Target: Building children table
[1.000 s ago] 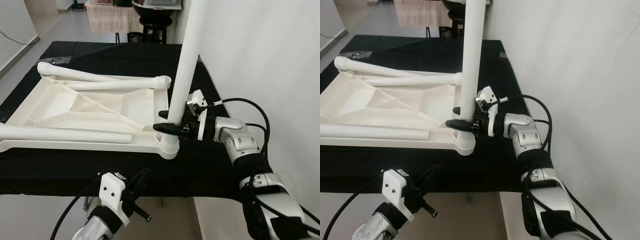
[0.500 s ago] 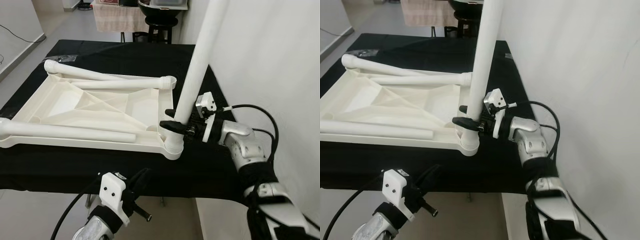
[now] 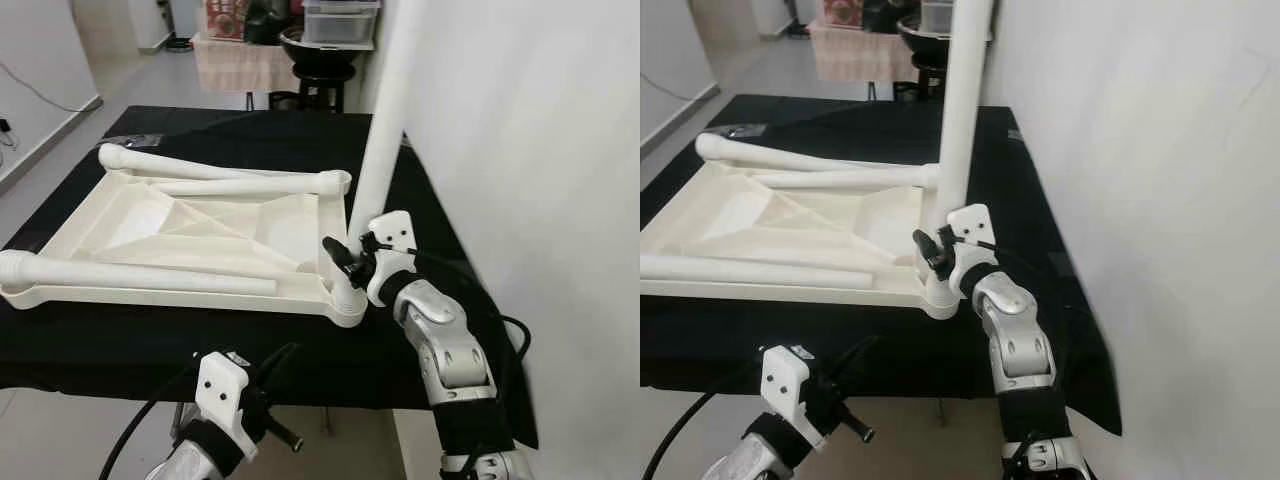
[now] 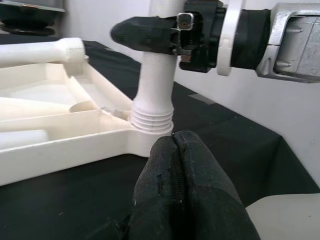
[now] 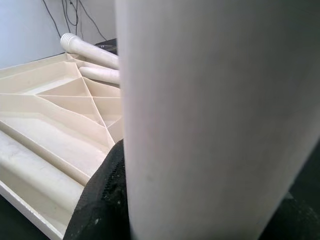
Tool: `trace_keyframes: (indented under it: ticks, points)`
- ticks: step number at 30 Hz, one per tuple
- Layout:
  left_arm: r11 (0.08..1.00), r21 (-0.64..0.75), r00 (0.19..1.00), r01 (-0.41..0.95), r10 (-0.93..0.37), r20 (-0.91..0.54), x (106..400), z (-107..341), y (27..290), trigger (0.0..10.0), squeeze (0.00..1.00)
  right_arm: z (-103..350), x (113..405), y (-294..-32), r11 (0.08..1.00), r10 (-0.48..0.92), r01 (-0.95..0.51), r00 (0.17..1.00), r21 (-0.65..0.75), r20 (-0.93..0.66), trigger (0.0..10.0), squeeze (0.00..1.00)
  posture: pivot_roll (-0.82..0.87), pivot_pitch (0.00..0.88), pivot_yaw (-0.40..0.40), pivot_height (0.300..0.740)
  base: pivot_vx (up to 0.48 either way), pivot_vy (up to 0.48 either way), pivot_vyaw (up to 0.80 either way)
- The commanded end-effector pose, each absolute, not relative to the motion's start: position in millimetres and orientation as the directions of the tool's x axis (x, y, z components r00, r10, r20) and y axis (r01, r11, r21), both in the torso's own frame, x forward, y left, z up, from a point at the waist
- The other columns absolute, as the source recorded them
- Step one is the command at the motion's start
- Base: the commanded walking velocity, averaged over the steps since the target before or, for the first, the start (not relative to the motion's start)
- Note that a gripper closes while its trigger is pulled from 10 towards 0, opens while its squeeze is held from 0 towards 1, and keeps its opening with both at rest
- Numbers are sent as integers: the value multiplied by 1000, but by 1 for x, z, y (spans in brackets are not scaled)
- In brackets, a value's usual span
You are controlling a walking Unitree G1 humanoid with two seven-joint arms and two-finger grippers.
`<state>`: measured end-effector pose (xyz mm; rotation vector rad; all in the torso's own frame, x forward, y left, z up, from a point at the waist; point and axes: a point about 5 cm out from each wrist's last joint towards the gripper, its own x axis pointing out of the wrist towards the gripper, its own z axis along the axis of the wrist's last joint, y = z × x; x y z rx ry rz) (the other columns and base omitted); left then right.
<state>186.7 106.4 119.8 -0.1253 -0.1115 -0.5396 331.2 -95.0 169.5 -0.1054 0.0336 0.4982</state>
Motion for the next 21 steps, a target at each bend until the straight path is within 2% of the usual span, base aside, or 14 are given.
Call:
trace_keyframes:
  ticks: [1,6,8,9,10,11,14,17,19,21]
  points:
    - [854,-94,858,512,-501,116,187,116,107,10000,0,153,329,-97,867,470,-488,869,-106,-154,10000,1000,80,72,-86,740,0,0,0]
    - [853,-95,857,513,-502,118,188,117,106,10000,0,168,337,-103,830,532,-541,841,-134,-97,10000,1000,78,70,-84,740,0,0,0]
    - [852,-97,856,515,-504,118,188,117,105,10000,0,184,344,-112,753,647,-647,761,-117,-45,10000,1000,77,67,-87,740,0,0,0]
    - [852,-97,856,515,-504,118,188,117,105,10000,0,184,344,-112,753,647,-647,761,-117,-45,10000,1000,77,67,-87,740,0,0,0]
    - [851,-97,855,516,-505,118,188,117,105,10000,0,190,345,-115,720,687,-685,726,-112,-32,10000,0,77,67,-88,740,0,0,0]
    - [851,-97,855,516,-505,118,188,117,105,10000,0,190,345,-115,720,687,-685,726,-112,-32,10000,0,77,67,-88,740,0,0,0]
    - [850,-99,854,517,-506,119,188,116,104,10000,0,195,349,-127,503,848,-848,522,-165,-94,10000,0,82,65,-93,740,0,0,0]
    - [850,-99,855,517,-506,119,189,116,103,10000,0,195,351,-131,456,871,-875,477,-162,-119,10000,0,88,63,-96,740,0,0,0]
    - [850,-100,855,517,-506,118,189,116,103,10000,0,199,358,-134,400,904,-910,411,-107,-117,10000,0,94,62,-99,740,0,0,0]
    - [850,-100,855,517,-506,118,188,116,103,10000,0,201,361,-135,389,913,-918,395,-77,-105,10000,0,99,63,-100,740,0,0,0]
